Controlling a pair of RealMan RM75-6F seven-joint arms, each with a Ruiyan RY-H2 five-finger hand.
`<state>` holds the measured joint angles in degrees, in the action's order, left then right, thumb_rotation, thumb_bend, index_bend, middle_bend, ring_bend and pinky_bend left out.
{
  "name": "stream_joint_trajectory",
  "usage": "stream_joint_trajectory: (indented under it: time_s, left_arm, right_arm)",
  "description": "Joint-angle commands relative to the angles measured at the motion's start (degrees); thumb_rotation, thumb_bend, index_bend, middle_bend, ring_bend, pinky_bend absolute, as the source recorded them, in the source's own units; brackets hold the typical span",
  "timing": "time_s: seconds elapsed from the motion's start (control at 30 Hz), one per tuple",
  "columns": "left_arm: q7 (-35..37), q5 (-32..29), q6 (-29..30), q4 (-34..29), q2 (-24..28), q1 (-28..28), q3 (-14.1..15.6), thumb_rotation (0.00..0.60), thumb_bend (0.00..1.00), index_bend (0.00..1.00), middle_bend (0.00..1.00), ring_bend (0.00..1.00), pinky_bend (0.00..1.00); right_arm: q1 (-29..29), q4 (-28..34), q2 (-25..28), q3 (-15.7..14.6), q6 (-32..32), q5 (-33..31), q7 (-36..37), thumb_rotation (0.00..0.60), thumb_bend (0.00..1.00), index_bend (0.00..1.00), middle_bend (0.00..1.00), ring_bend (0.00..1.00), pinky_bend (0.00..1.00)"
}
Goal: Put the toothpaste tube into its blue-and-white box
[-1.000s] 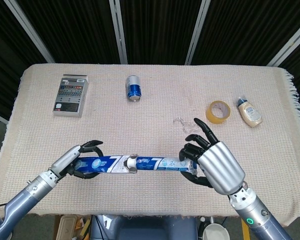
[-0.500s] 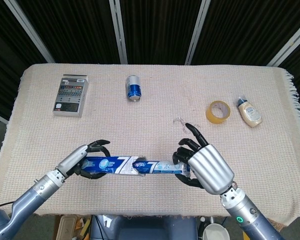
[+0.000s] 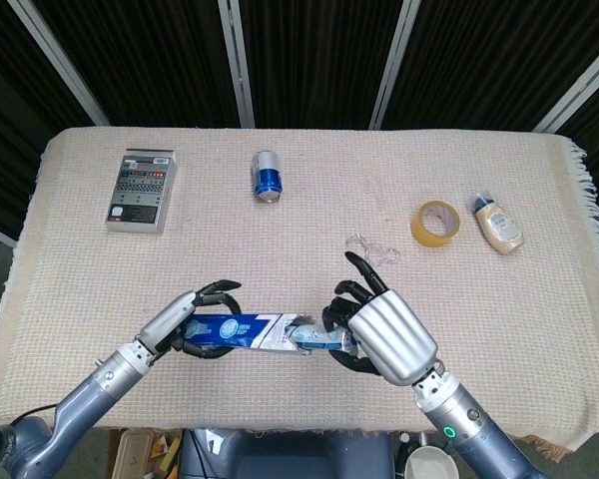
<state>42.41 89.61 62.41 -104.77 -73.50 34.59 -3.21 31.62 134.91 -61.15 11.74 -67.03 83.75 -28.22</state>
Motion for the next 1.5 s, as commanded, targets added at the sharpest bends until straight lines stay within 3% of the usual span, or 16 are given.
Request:
stream_joint_trajectory:
  time_s: [0.03, 0.4, 0.47, 0.6, 0.63, 0.73, 1.2, 1.37, 1.5]
  left_arm:
    - [1.6, 0.6, 1.2, 1.2, -1.4, -0.3, -0.1, 0.6, 0.3, 0.56, 0.45, 0.12, 0.12]
    - [11.2, 4.7, 4.5, 5.9, -4.5, -0.5, 1.3, 0.6, 0.3, 0.59, 0.47, 0.15, 0.14]
    - [12.1, 5.1, 4.7, 6.7, -4.9, -0.4, 1.6, 0.6, 0.3, 0.59, 0.47, 0.15, 0.14]
    - [14.1, 6.0, 5.3, 7.9, -5.7, -0.3, 2.3, 0.6, 0.3, 0.59, 0.47, 0.15, 0.14]
    - [14.1, 6.2, 5.4, 8.1, -5.8, -0.2, 2.4, 0.6, 0.3, 0.59, 0.47, 0.15, 0.14]
    - [14.0, 6.6, 5.8, 8.3, -6.1, -0.2, 2.6, 0.6, 0.3, 0.59, 0.47, 0.15, 0.14]
    - [14.6, 7.7, 7.8, 7.5, -5.4, -0.1, 3.6, 0.6, 0.3, 0.6, 0.48, 0.15, 0.14]
    - [18.5, 10.0, 10.6, 6.2, -3.4, -0.5, 4.7, 0.6, 0.3, 0.59, 0.48, 0.15, 0.14]
    - [25.2, 12.2, 14.1, 5.3, 0.2, -1.1, 5.8, 0.6, 0.3, 0.59, 0.49, 0.15, 0.14]
  right_arm:
    - [0.2, 0.1, -0.3, 0.2, -0.2, -0.1, -0.3, 0.6, 0.39, 0.64, 0.67, 0.33, 0.0]
    - [1.1, 0.1, -1.5, 0.7, -0.7, 1.8, -0.1, 0.6, 0.39, 0.64, 0.67, 0.33, 0.0]
    - [1.1, 0.1, -1.6, 0.7, -0.8, 1.7, -0.1, 0.6, 0.39, 0.58, 0.65, 0.32, 0.0]
    - [1.0, 0.1, -0.5, -0.2, 0.3, -0.6, -0.5, 0.6, 0.31, 0.28, 0.36, 0.19, 0.0]
    - [1.0, 0.1, -0.2, -0.3, 0.6, -1.2, -0.5, 0.6, 0.28, 0.23, 0.28, 0.16, 0.0]
    - [1.2, 0.1, 1.3, -0.3, 1.2, -3.7, -0.7, 0.6, 0.27, 0.18, 0.18, 0.14, 0.0]
    - [0.1, 0.1, 4.3, -0.3, -0.8, -3.8, -1.3, 0.6, 0.27, 0.18, 0.16, 0.12, 0.0]
    - [-1.6, 0.1, 4.6, 0.6, -6.1, -6.7, -8.1, 0.6, 0.27, 0.18, 0.17, 0.12, 0.0]
    - [-2.4, -0.7, 4.1, 0.6, -7.8, -9.6, -7.9, 0.6, 0.27, 0.18, 0.17, 0.12, 0.0]
